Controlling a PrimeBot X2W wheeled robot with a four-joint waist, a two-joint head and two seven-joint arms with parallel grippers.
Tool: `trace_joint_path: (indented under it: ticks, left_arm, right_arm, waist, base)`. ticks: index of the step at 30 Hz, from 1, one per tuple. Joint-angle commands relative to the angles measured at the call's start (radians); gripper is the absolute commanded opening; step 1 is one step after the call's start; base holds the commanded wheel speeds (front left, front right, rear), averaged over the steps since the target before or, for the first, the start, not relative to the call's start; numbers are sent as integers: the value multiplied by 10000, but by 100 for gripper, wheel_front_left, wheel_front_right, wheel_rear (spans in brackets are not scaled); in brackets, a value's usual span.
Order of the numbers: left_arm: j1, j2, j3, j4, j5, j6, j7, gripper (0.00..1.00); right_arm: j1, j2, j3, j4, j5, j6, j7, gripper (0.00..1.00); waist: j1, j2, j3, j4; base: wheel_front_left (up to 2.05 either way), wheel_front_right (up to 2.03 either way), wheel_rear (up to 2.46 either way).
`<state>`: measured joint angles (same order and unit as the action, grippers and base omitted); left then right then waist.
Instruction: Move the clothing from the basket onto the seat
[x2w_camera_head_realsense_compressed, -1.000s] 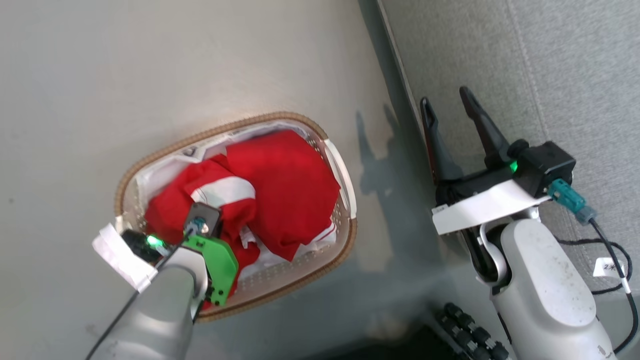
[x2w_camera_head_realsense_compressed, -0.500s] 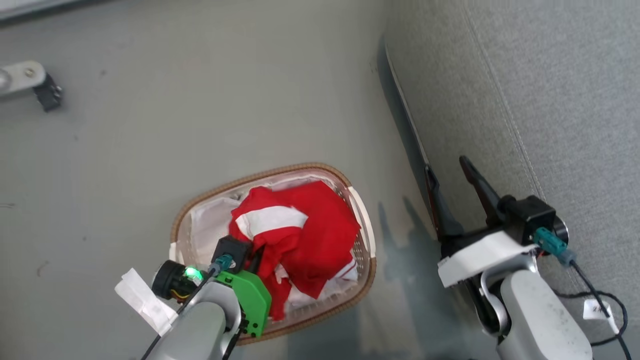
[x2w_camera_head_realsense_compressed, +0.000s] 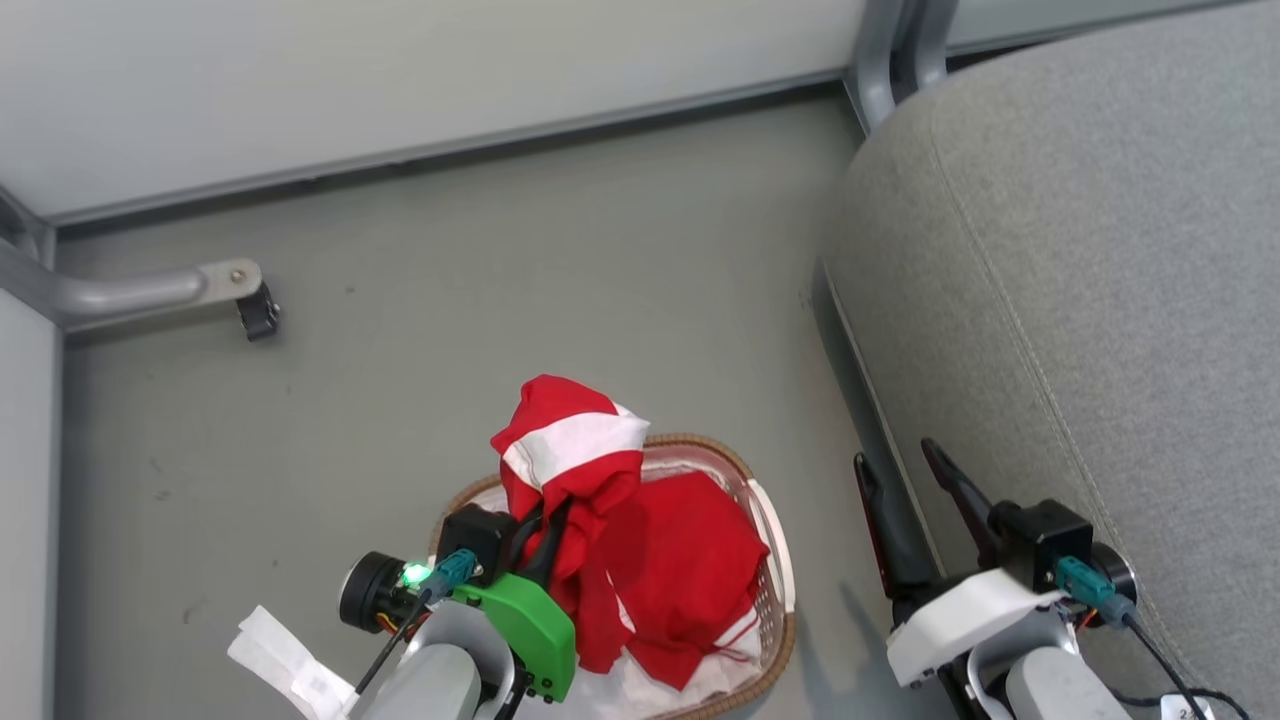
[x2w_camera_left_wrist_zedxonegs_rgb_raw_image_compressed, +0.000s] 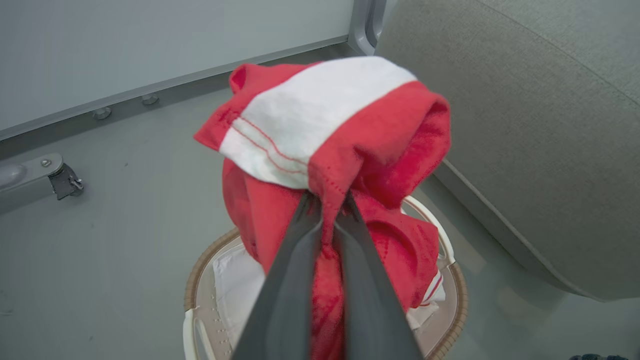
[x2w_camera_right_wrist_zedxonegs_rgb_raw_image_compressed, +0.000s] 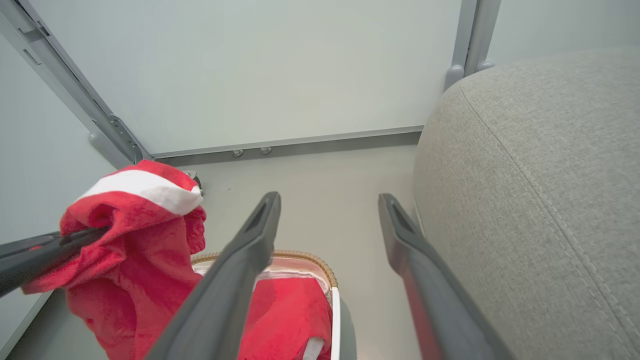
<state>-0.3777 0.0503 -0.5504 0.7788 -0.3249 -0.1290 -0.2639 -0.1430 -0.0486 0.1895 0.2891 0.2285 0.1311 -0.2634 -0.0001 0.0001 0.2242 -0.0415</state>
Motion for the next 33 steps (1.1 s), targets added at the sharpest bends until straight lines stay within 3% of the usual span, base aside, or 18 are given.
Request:
trace_joint_path:
  ticks: [1, 23, 33]
  left_arm:
    - [218, 8, 45, -198, -80, -31, -7, 0]
    - [364, 10, 136, -3433, -630, -32, -7, 0]
    - [191, 10, -296, -3722, -787, -31, -8, 0]
  right_arm:
    - [248, -42, 24, 51, -49, -6, -18, 100]
    - [1153, -41, 477, 121, 27, -6, -18, 100]
    - [461, -192, 2090, -51, 36, -6, -18, 100]
  waist:
    - [1, -1, -898, 454]
    - [1, -1, -2135, 773]
    - [1, -1, -2073, 1178]
  base:
    - [0, 0, 0]
    - [0, 0, 0]
    - [0, 0, 0]
